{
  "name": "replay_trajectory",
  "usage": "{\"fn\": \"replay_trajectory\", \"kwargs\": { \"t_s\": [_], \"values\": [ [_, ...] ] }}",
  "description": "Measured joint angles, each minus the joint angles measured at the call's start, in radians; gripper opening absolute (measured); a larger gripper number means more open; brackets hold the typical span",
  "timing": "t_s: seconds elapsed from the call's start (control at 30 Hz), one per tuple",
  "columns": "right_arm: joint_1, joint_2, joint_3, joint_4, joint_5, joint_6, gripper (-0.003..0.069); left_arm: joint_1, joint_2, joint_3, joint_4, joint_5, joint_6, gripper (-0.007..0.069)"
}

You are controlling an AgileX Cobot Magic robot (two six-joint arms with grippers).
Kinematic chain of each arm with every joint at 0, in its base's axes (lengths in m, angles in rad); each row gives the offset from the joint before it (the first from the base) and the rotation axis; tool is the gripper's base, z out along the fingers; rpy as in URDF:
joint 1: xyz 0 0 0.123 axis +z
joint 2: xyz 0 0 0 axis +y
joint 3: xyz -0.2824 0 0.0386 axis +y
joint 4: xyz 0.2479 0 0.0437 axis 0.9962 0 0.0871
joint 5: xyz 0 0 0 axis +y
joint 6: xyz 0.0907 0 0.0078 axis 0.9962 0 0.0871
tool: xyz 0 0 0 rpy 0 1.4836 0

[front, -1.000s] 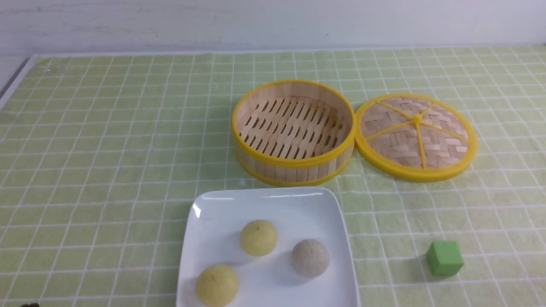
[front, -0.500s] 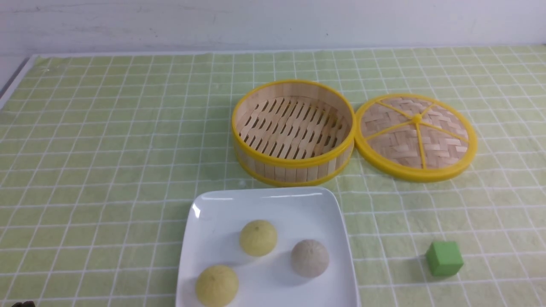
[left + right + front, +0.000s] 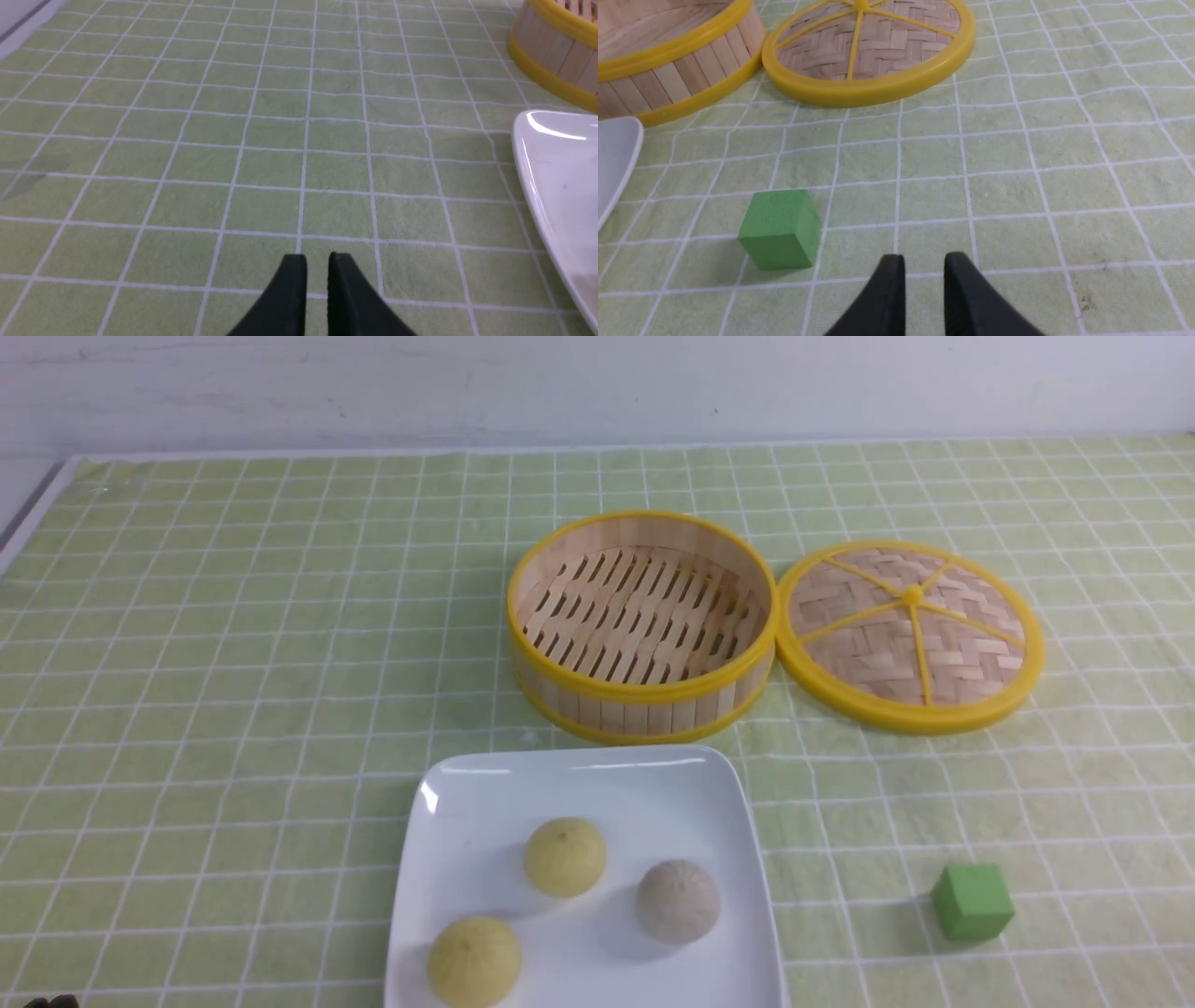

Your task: Put the steamed buns into the plate on the green tablecloth.

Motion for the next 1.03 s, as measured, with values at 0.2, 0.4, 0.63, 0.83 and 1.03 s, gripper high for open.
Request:
{"fn": "replay_trajectory", "kwargs": {
  "t_s": [0.2, 0.4, 0.63, 0.83, 1.03],
  "values": [
    [0.0, 0.0, 0.0, 0.0, -0.001, 0.0, 0.0155, 0.0, 0.0, 0.0, 0.0, 0.0, 0.0, 0.011],
    [0.0, 0.0, 0.0, 0.0, -0.001, 0.0, 0.0163, 0.0, 0.0, 0.0, 0.0, -0.001, 0.0, 0.011],
    [0.0, 0.0, 0.0, 0.001, -0.001, 0.0, 0.0167, 0.001, 0.0, 0.0, 0.0, -0.001, 0.0, 0.0116],
    [0.0, 0.0, 0.0, 0.001, -0.001, 0.0, 0.0167, 0.001, 0.0, 0.0, 0.0, -0.001, 0.0, 0.0125],
    [0.0, 0.0, 0.0, 0.001, -0.001, 0.0, 0.0171, 0.001, 0.0, 0.0, 0.0, -0.001, 0.0, 0.0129]
  ]
}}
